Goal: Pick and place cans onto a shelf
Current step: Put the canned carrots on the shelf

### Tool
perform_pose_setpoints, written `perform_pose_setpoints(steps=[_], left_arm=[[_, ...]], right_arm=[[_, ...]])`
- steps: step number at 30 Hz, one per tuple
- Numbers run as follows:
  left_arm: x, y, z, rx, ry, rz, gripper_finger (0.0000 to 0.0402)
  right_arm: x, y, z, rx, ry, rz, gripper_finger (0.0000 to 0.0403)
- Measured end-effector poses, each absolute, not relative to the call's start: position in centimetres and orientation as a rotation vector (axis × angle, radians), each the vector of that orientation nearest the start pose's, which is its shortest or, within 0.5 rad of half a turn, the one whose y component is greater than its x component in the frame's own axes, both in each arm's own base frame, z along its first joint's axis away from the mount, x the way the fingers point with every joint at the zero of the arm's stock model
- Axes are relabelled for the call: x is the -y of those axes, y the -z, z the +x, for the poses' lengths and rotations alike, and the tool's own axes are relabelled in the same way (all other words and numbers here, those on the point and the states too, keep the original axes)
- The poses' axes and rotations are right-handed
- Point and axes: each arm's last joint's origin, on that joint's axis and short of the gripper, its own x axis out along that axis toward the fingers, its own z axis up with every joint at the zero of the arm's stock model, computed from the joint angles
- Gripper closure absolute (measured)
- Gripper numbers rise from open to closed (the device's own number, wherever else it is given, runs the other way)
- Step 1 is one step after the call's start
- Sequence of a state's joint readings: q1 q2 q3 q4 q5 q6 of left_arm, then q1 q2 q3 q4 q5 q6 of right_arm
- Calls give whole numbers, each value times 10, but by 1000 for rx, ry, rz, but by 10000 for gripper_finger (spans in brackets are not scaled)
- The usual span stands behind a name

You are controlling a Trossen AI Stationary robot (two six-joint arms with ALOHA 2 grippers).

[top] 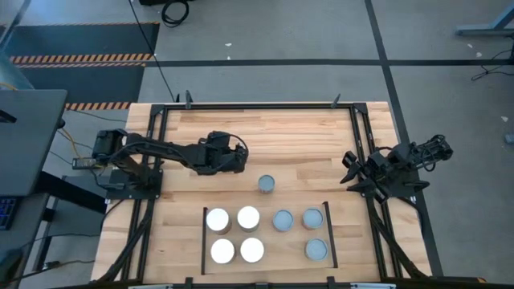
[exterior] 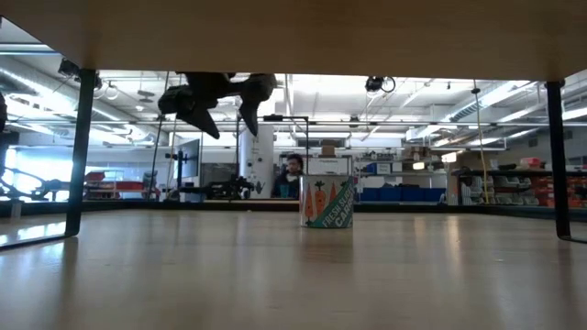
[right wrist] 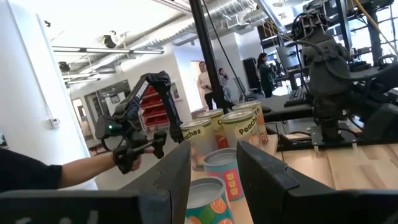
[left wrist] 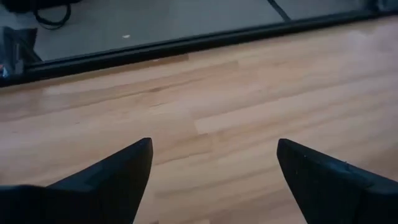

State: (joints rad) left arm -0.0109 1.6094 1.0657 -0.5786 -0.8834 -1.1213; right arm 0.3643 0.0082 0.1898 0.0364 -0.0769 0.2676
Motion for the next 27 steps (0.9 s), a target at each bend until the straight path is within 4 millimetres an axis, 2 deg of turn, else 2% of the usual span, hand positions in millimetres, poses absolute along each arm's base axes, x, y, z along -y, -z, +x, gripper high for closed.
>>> perform_pose_setpoints(steps=[7, 12, 17, 20, 27], left_arm=[[-19, -207, 292, -683, -1233, -358, 50], [-23, -183, 272, -815, -1266, -293, 50], [-29, -146, 254, -790, -1291, -307, 50], [-32, -131, 248, -729, -1289, -338, 50], [-33, -122, 244, -712, -1278, -357, 50]], right_arm=[[-31, -230, 74, 158, -466, 293, 266], [-31, -230, 74, 158, -466, 293, 266], [-31, -230, 74, 158, -466, 293, 266], [-31, -230, 74, 157, -466, 293, 266], [-31, -230, 74, 158, -466, 293, 266]])
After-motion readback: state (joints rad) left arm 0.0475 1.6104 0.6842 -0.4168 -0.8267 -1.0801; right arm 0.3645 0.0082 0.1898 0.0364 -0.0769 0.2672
